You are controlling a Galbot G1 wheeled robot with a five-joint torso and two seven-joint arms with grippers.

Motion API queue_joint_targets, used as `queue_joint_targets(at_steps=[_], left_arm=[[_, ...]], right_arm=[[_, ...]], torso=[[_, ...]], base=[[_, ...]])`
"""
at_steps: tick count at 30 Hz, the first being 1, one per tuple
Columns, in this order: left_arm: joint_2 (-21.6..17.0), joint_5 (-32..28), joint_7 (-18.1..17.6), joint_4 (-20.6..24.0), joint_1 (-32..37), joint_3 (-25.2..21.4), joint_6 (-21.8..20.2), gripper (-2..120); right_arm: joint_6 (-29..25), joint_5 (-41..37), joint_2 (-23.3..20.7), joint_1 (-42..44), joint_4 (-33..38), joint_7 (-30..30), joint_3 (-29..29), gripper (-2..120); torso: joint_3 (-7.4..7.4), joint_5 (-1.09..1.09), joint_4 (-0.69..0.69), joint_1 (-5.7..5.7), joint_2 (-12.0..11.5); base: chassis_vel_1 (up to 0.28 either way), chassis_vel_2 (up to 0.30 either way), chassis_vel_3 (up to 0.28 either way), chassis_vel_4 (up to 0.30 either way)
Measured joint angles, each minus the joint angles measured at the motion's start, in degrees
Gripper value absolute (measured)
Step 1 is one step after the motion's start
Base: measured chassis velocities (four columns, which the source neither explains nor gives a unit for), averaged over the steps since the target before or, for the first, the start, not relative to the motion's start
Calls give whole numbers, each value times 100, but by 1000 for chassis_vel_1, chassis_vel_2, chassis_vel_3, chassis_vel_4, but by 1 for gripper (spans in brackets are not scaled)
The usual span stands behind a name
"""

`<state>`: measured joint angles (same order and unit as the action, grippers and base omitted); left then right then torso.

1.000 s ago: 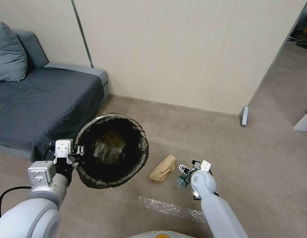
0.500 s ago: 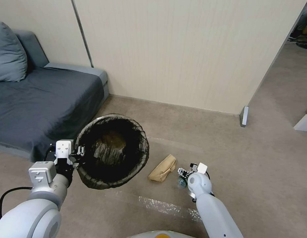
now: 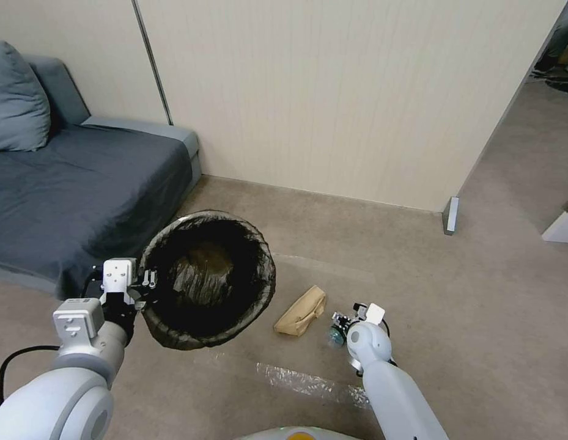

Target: Pick up the trash bin, then pick up the garbage from the floor and place it into the trash bin.

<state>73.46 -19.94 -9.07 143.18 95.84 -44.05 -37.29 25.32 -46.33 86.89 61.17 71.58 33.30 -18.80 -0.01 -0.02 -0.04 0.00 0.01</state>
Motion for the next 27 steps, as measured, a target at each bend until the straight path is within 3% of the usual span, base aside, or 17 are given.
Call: queue_joint_targets(at_steps=[16, 22, 27], left_arm=[[0, -5, 10, -29, -12, 6, 12, 1], [-7, -17, 12, -10, 10, 0, 13, 1], [-15, -26, 12, -5, 29, -1, 8, 1]], right_arm=[[-75, 170, -35, 146, 258, -91, 55, 39], [-113, 268, -169, 349, 826, -92, 74, 25], [-151, 58, -420, 557, 1687, -119, 97, 23]], torso=[[2, 9, 10, 1, -2], [2, 6, 5, 0, -2], [1, 4, 4, 0, -2]], base=[[0, 0, 0, 0], [0, 0, 0, 0], [0, 0, 0, 0]])
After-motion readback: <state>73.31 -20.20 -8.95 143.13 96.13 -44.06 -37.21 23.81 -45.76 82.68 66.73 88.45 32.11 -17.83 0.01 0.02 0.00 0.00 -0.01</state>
